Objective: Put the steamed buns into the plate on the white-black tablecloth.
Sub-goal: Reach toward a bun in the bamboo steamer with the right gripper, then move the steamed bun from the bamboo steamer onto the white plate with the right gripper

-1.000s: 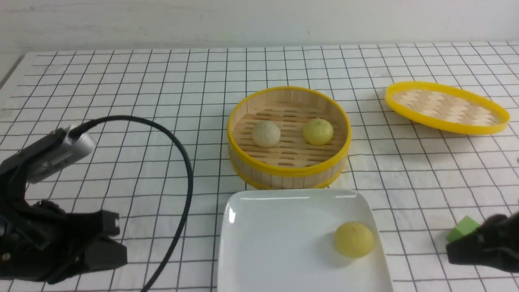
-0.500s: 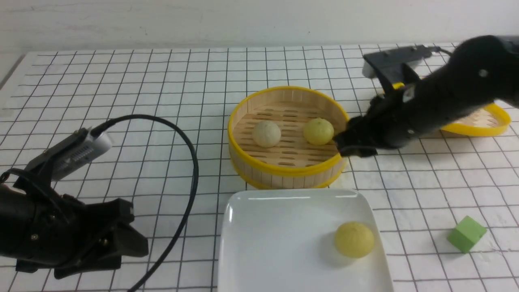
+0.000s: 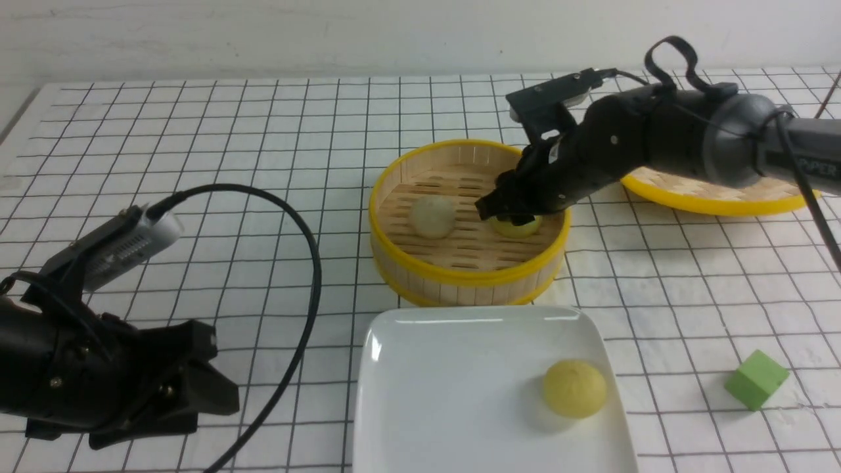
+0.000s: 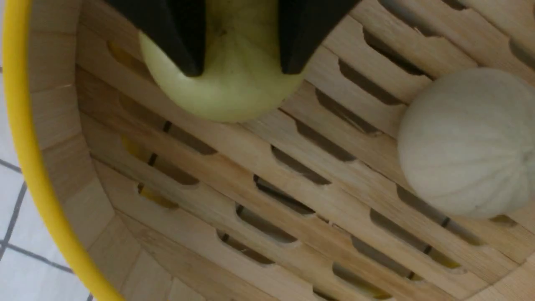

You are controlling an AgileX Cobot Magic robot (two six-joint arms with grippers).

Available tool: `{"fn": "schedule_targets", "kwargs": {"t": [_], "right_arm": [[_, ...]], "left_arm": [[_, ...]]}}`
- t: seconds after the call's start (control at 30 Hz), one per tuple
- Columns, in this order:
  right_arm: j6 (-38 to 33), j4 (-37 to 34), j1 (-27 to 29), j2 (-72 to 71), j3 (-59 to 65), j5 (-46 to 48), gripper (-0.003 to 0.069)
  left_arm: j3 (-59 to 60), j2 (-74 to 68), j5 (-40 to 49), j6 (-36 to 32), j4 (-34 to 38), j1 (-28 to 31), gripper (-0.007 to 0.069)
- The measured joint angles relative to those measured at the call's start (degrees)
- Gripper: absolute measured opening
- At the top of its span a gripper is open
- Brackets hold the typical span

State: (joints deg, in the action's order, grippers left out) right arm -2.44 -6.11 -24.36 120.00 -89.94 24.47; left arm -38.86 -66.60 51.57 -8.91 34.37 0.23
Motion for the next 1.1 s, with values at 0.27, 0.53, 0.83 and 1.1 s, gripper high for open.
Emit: {"fn": "schedule_targets", "kwargs": {"t": [0.27,0.53,0.83,1.1], "right_arm": [[0.00,0.05,-0.05,-7.54,0.02,8.31,0.0012],[0.04,-8.95,-1.71,-34.48,11.94,21.46,0.0012],[0.04,-15.45,-13.52,-42.13,45.37,7.11,0.0015],[0.04,-15.27,-16.23,-36.28,52.63,-4.84,0.0074]], "left_arm": [[0.00,0.00,-0.12,0.00,0.00,0.00,0.0272],[0.00,0.00,-0.37,0.00,0.52,0.00,0.0249],[0.00,0.00,-1.23,0.00,0.56,0.00,0.0249],[0.00,0.00,-2.11,0.00,0.56,0.00,0.0249]]}}
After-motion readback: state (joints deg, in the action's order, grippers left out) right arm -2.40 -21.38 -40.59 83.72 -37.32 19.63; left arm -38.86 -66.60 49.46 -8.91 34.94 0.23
